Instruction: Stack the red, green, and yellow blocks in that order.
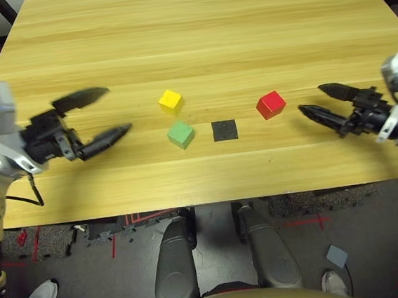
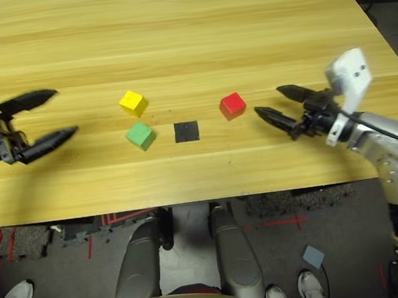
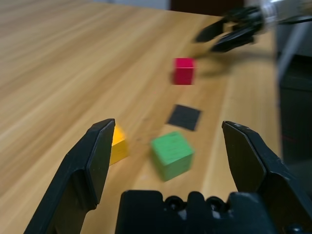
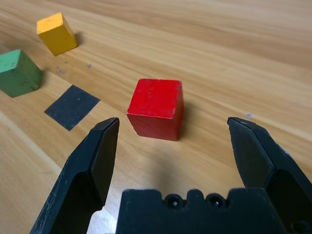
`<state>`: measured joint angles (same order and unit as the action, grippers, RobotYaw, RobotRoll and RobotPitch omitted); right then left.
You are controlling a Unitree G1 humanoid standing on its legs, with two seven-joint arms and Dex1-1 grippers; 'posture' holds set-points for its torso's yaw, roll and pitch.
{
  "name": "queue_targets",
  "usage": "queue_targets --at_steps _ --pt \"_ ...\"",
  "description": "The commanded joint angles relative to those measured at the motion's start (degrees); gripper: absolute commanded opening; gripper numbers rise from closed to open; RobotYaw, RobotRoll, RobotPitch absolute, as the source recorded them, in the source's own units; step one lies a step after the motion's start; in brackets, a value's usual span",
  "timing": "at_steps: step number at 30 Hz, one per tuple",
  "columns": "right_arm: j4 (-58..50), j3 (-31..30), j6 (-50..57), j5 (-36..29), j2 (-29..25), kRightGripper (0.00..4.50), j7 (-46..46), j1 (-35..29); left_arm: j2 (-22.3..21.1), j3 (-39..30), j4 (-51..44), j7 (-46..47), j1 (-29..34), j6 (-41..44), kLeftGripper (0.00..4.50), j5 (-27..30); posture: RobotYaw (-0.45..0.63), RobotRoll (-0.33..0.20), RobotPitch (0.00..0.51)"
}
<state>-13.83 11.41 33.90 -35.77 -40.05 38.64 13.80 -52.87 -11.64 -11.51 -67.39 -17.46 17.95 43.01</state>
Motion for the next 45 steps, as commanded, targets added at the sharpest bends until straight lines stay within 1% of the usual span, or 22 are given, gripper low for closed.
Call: queue_targets --at_steps 1,4,8,18,26,27,28,32,33,36,38,39,41,43,45 --pt "-1.20 -2.42 0.17 2.32 2.00 4.50 -2.01 0.19 0.83 3.15 -0.71 -1.04 -1.45 1.81 4.47 -1.51 -0.05 -0.163 0.296" --pt "-0.77 -4.16 0.03 3.86 3.59 4.50 -2.92 0.92 1.55 4.66 -1.65 -0.60 -3.00 3.23 4.47 -1.97 -0.04 -0.159 0.301" --pt "0.79 -6.16 -1.07 6.11 5.62 4.50 -3.46 2.36 2.02 4.89 -2.08 -0.17 -4.14 4.54 4.47 -2.33 -0.01 -0.151 0.310" --pt "6.95 -8.00 -5.22 11.88 10.22 4.50 -4.98 7.51 1.04 3.13 -5.16 0.71 -2.70 7.24 4.47 -2.06 0.05 -0.138 0.325" --pt "8.64 -8.90 -6.01 14.80 12.24 4.50 -6.06 8.47 1.43 2.03 -6.73 1.82 -2.09 8.71 4.47 -1.84 0.06 -0.135 0.327" --pt "8.57 -9.11 -5.77 15.04 12.40 4.11 -6.15 8.38 1.46 1.93 -6.85 1.91 -2.05 8.85 4.50 -1.83 0.06 -0.135 0.327" --pt "8.43 -9.37 -5.53 15.25 12.66 3.90 -6.25 8.24 1.49 1.79 -6.96 2.06 -2.03 9.01 4.50 -1.78 0.07 -0.135 0.327" --pt "7.30 -10.05 -3.94 15.75 12.57 2.40 -6.37 8.09 1.50 1.31 -7.11 2.40 -1.87 9.16 4.50 -1.83 0.07 -0.136 0.327" --pt "6.93 -10.18 -3.37 15.75 12.27 2.12 -6.28 8.07 1.50 1.25 -7.18 2.46 -1.81 9.19 4.50 -1.80 0.07 -0.136 0.326" --pt "5.84 -10.31 -2.32 14.98 10.54 2.11 -4.07 9.21 1.45 1.03 -7.14 2.47 -1.75 9.19 4.50 -1.82 0.07 -0.135 0.324" --pt "5.54 -10.09 -1.47 12.52 9.14 2.11 -0.03 11.09 1.34 0.93 -6.96 2.35 -1.96 9.22 4.50 -1.86 0.07 -0.134 0.324" --pt "6.30 -10.00 -1.35 10.43 7.75 2.11 4.47 13.00 1.16 0.93 -6.64 2.08 -2.38 9.14 4.50 -1.94 0.07 -0.134 0.324" --pt "9.24 -10.77 -3.03 8.33 4.87 2.11 13.80 16.48 0.94 1.10 -5.79 1.60 -3.34 8.98 4.50 -2.19 0.06 -0.138 0.318" --pt "14.21 -13.05 -6.62 8.67 2.39 2.11 23.50 20.22 0.99 1.48 -4.61 1.09 -4.47 8.65 4.50 -2.60 0.05 -0.140 0.312" --pt "18.20 -15.15 -9.61 9.83 1.23 2.11 29.71 22.92 1.13 1.83 -3.75 0.64 -5.22 8.30 4.50 -3.05 0.05 -0.141 0.309"
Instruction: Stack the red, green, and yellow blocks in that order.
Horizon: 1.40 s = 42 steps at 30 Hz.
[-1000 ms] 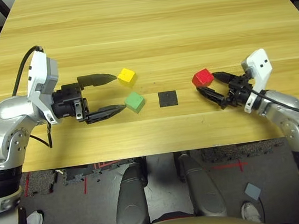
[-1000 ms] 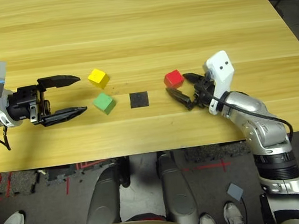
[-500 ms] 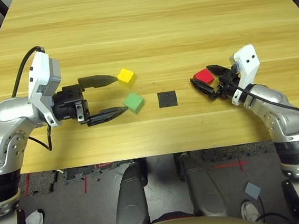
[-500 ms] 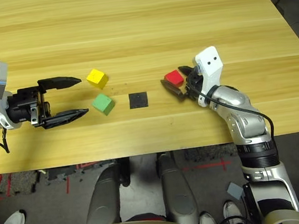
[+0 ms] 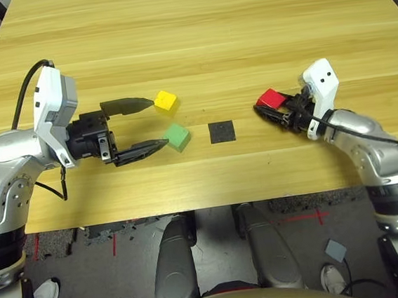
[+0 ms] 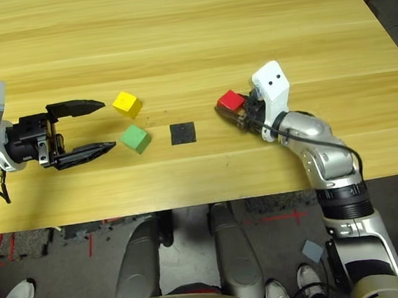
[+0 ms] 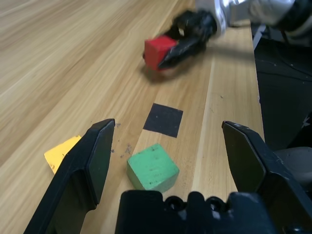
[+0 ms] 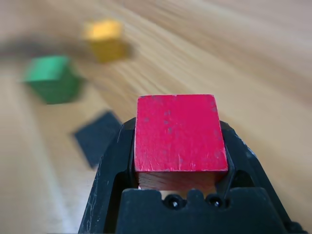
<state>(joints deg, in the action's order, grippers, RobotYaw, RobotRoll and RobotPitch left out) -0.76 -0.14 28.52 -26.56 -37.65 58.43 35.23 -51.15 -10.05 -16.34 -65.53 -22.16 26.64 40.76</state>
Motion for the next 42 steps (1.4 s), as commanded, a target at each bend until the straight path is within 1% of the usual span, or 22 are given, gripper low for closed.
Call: queue_targets --at_steps 1,4,6,9,13,20,24,34,38,42 --pt "7.86 -5.22 -6.67 2.06 -1.25 2.11 12.92 3.19 -0.43 0.55 1.68 -1.44 -1.02 -0.61 4.50 -1.13 0.05 -0.144 0.304" --pt "16.02 -9.77 -13.83 6.05 0.55 2.11 20.03 8.51 0.28 1.72 3.09 -1.80 -2.64 -1.16 4.50 -2.17 0.06 -0.149 0.298" --pt "19.82 -11.31 -16.85 7.64 2.54 2.11 22.08 10.91 0.70 2.24 3.33 -1.74 -3.37 -1.15 4.50 -2.63 0.07 -0.149 0.295" --pt "23.12 -13.29 -20.08 9.64 5.63 2.11 23.82 12.41 1.36 2.68 3.18 -1.09 -4.00 -1.08 4.50 -3.28 0.09 -0.153 0.293" --pt "24.01 -15.11 -22.27 11.65 8.55 2.11 25.11 12.91 2.03 2.22 1.95 0.15 -3.53 -0.76 4.50 -3.46 0.11 -0.158 0.292" --pt "24.34 -15.86 -24.07 14.13 10.91 2.11 24.85 12.83 2.02 0.62 -0.04 2.11 -1.12 -0.42 4.50 -2.89 0.15 -0.165 0.297" --pt "27.26 -15.74 -27.18 16.35 12.17 2.11 23.80 13.88 1.91 -0.10 -1.03 2.82 0.19 -0.23 4.50 -2.61 0.16 -0.163 0.299" --pt "28.96 -14.83 -27.72 17.45 14.02 2.11 21.93 14.24 1.34 -1.01 -1.56 3.56 0.91 0.65 4.50 -2.16 0.17 -0.149 0.302" --pt "28.05 -14.70 -26.55 17.12 14.02 3.12 21.43 13.61 1.56 -0.95 -1.70 3.86 0.77 1.12 4.50 -2.01 0.16 -0.147 0.300" --pt "26.95 -14.40 -25.27 16.64 13.78 4.46 21.22 12.99 1.91 -0.60 -1.73 4.13 0.44 1.39 4.50 -1.87 0.15 -0.146 0.297"
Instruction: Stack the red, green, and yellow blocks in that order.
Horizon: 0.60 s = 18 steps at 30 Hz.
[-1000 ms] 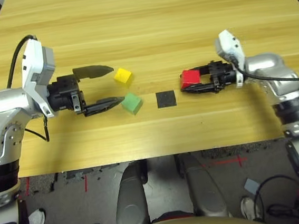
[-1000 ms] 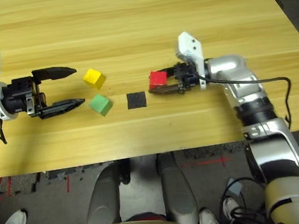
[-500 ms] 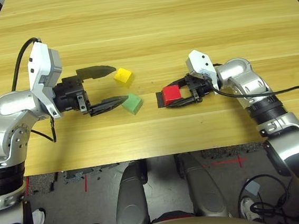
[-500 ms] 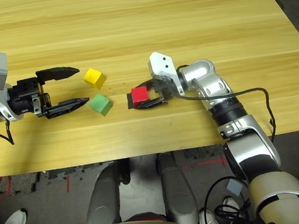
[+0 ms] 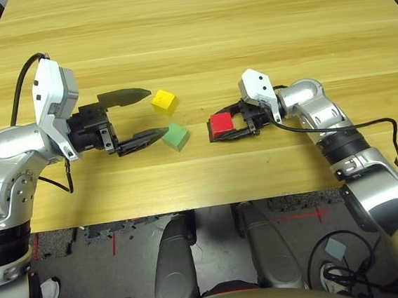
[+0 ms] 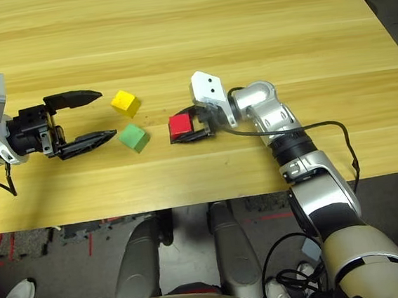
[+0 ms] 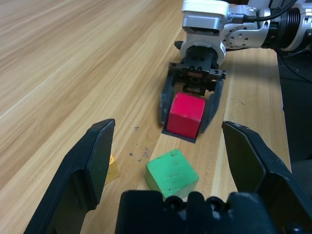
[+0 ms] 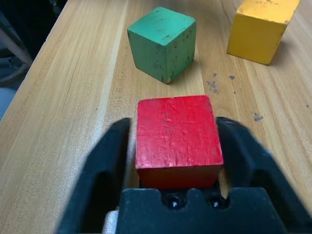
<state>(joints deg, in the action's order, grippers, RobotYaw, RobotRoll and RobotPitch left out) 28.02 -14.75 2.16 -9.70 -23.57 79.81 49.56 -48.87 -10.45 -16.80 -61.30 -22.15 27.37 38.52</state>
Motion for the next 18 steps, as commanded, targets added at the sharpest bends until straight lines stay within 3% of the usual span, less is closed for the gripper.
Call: queue_targets --at_steps 1,5,10,18 --pt "-2.26 0.40 1.55 -0.48 -0.44 4.46 -0.10 -1.57 -0.17 -0.11 -1.29 0.06 0.30 0.80 4.50 0.51 0.15 -0.146 0.296" --pt "-4.68 1.98 5.40 -2.95 -0.78 4.46 0.40 -1.87 1.06 -0.85 -1.99 2.33 0.25 2.53 4.50 2.16 0.15 -0.142 0.295" --pt "-7.85 7.37 12.80 -10.97 -3.39 4.46 4.34 3.48 4.06 -3.54 -5.66 9.46 2.64 5.14 4.50 4.57 0.14 -0.138 0.293" --pt "-7.16 11.32 17.46 -12.42 -13.71 4.46 6.77 8.04 8.54 -6.14 -19.06 24.15 14.99 10.61 4.50 7.14 0.12 -0.136 0.293"
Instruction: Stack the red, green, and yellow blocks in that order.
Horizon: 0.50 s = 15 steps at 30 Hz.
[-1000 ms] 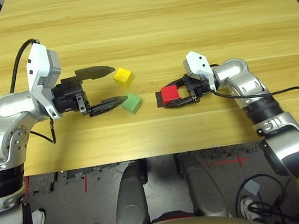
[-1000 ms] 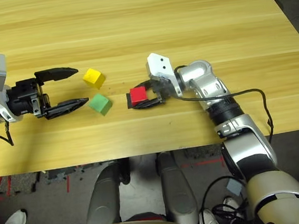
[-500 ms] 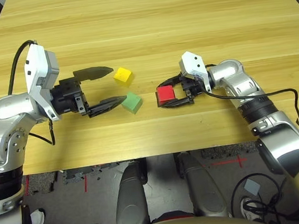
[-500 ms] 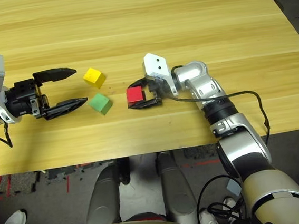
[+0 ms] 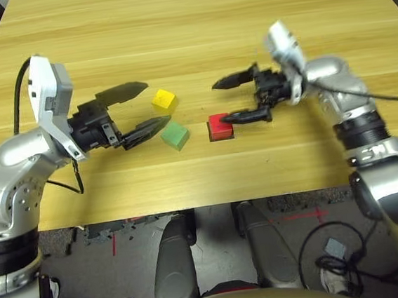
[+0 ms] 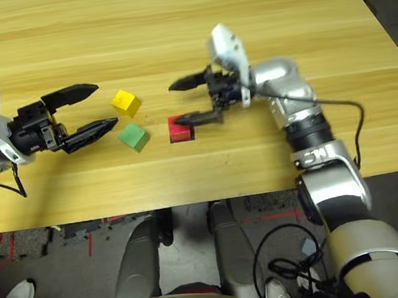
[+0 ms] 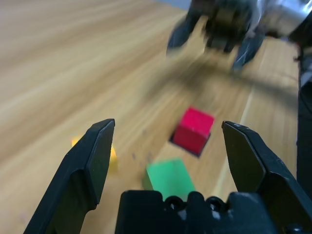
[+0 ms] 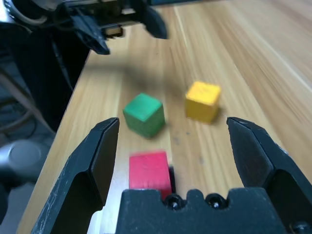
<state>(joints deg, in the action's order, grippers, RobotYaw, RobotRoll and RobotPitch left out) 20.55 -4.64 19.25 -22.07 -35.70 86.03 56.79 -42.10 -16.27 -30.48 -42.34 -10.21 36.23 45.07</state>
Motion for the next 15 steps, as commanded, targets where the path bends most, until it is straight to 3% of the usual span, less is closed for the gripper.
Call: queue_targets --at_steps 1,5,15 --pt "0.54 1.40 0.25 -0.06 -1.94 4.46 0.41 0.92 2.50 0.38 -6.52 6.61 4.28 1.85 4.50 0.04 0.12 -0.135 0.294" --pt "0.02 1.26 0.46 -0.21 -2.28 4.46 1.17 0.64 5.22 5.11 -7.02 10.08 6.77 -0.24 4.50 -5.21 0.10 -0.134 0.298" --pt "-7.39 1.84 4.78 -2.36 -2.98 4.46 0.28 -4.17 6.74 14.16 -0.13 11.12 6.19 -7.67 4.50 -19.58 0.05 -0.135 0.311"
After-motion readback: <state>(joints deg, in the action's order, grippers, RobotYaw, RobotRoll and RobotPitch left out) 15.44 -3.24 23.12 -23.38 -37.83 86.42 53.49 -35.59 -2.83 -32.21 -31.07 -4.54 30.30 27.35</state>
